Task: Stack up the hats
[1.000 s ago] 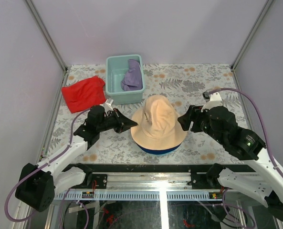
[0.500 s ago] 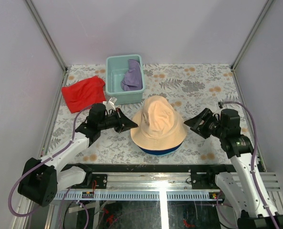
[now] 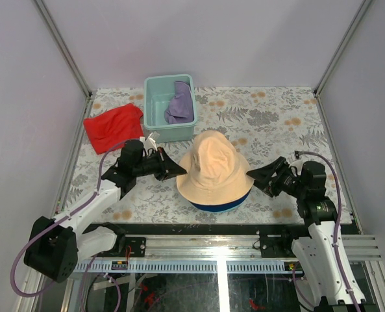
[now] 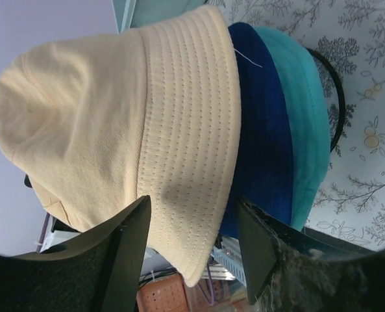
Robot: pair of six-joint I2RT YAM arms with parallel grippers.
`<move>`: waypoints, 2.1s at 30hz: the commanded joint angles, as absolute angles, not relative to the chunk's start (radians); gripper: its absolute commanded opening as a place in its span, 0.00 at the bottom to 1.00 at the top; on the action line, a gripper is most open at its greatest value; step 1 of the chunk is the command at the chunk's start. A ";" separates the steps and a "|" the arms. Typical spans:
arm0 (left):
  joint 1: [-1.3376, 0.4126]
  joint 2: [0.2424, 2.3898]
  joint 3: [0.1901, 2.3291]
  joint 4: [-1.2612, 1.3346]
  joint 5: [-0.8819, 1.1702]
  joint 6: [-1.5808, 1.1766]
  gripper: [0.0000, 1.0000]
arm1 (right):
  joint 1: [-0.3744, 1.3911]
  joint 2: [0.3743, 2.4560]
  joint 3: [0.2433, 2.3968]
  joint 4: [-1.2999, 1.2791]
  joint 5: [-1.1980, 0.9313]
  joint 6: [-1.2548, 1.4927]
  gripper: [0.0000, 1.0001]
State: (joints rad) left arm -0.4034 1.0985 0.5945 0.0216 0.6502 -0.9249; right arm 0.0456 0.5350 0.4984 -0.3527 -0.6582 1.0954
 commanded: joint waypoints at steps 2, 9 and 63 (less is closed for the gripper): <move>-0.397 1.074 0.606 0.014 0.649 -0.910 0.00 | 0.043 0.520 0.486 -0.318 -0.748 1.141 0.61; -0.399 1.069 0.591 0.031 0.640 -0.922 0.00 | 0.043 0.472 0.447 -0.321 -0.749 1.179 0.58; -0.451 1.304 0.455 0.103 0.558 -0.731 0.11 | 0.049 0.735 0.438 -0.537 -0.432 0.715 0.07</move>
